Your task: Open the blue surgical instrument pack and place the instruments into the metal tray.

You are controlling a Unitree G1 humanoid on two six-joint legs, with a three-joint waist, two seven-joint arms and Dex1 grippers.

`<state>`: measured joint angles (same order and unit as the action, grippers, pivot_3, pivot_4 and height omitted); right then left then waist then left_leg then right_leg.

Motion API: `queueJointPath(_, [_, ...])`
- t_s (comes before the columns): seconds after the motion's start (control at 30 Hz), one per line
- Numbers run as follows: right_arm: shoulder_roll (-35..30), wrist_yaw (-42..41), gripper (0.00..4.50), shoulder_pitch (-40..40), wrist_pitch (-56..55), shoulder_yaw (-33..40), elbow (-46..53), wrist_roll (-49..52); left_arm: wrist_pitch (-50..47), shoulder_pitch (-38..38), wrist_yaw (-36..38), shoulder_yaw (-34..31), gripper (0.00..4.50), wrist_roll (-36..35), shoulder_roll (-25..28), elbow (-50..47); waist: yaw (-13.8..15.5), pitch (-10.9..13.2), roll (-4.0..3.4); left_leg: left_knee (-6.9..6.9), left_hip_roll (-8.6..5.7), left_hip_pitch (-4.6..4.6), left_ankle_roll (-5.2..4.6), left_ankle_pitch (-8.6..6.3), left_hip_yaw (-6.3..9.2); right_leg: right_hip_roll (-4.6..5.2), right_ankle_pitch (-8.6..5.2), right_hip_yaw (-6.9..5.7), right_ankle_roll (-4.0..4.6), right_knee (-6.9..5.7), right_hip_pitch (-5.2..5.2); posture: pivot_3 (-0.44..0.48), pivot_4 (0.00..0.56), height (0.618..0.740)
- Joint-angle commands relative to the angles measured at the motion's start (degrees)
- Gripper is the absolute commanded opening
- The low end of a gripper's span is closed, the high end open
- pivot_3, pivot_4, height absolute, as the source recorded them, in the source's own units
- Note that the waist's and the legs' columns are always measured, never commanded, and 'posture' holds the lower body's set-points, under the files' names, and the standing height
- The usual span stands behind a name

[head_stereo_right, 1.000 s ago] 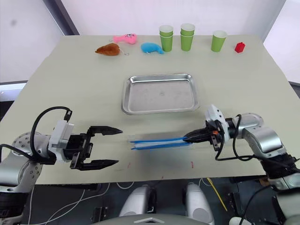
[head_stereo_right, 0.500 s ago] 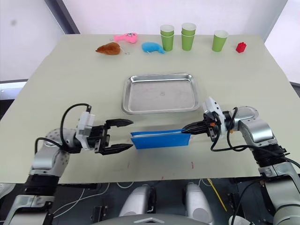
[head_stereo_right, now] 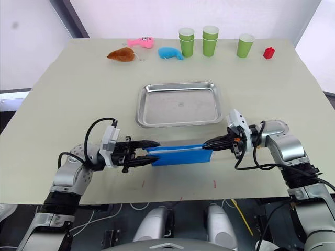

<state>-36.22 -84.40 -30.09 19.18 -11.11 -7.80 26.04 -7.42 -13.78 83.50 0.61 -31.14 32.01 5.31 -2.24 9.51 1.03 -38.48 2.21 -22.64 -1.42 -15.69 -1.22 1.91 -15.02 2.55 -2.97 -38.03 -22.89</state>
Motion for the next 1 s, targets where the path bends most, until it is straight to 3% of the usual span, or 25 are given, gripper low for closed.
queueJointPath(0.03, [0.6,0.2,0.0,0.2,-1.2,0.4,0.6,-0.7,-0.1,1.3,0.2,0.2,0.02,-0.5,0.0,-2.3,0.0,0.0,0.0,0.0,0.0,0.01,0.0,0.0,0.01,0.0,0.0,-0.01,0.0,0.0,0.0,0.0,0.15,0.74])
queueJointPath(0.17, [1.1,2.2,0.0,0.3,-2.3,1.5,0.3,-1.9,0.0,1.4,-0.1,0.3,0.02,-0.3,-0.2,-2.3,0.0,0.0,0.0,0.0,0.0,0.0,0.0,0.0,0.02,0.01,0.0,-0.01,0.0,0.0,0.0,0.0,0.15,0.74])
queueJointPath(0.27, [0.2,3.3,0.8,0.6,-0.8,2.6,1.8,-1.3,0.5,1.3,-0.1,0.5,0.0,0.0,-0.3,-2.0,0.1,0.0,-0.01,-0.01,0.0,0.0,0.0,0.0,0.02,0.02,0.0,-0.02,0.0,0.0,0.01,0.0,0.15,0.74])
queueJointPath(0.53, [-8.6,3.2,4.47,5.5,3.2,12.1,5.5,3.7,3.0,0.5,-0.5,0.7,0.0,1.7,-1.4,-0.2,1.3,0.0,-0.04,-0.01,-0.02,-0.12,0.0,0.0,0.04,0.11,0.0,-0.06,-0.01,0.08,-0.01,0.0,0.15,0.74])
queueJointPath(0.77, [-10.8,8.0,4.47,8.5,-3.0,16.5,-1.1,-1.1,3.7,0.0,-0.3,1.0,0.0,1.9,-1.8,0.7,1.5,0.0,-0.08,-0.06,-0.08,-0.09,0.0,0.0,0.01,0.05,0.01,-0.04,-0.01,0.02,0.0,0.0,0.15,0.74])
queueJointPath(1.0, [-10.2,12.9,4.47,9.1,-4.2,12.9,-8.8,-8.3,4.2,-1.1,0.3,1.1,0.0,2.4,-2.1,2.0,1.5,0.0,-0.11,-0.13,-0.1,-0.1,0.0,0.0,0.0,0.05,0.01,-0.04,-0.02,0.02,0.01,0.0,0.15,0.74])
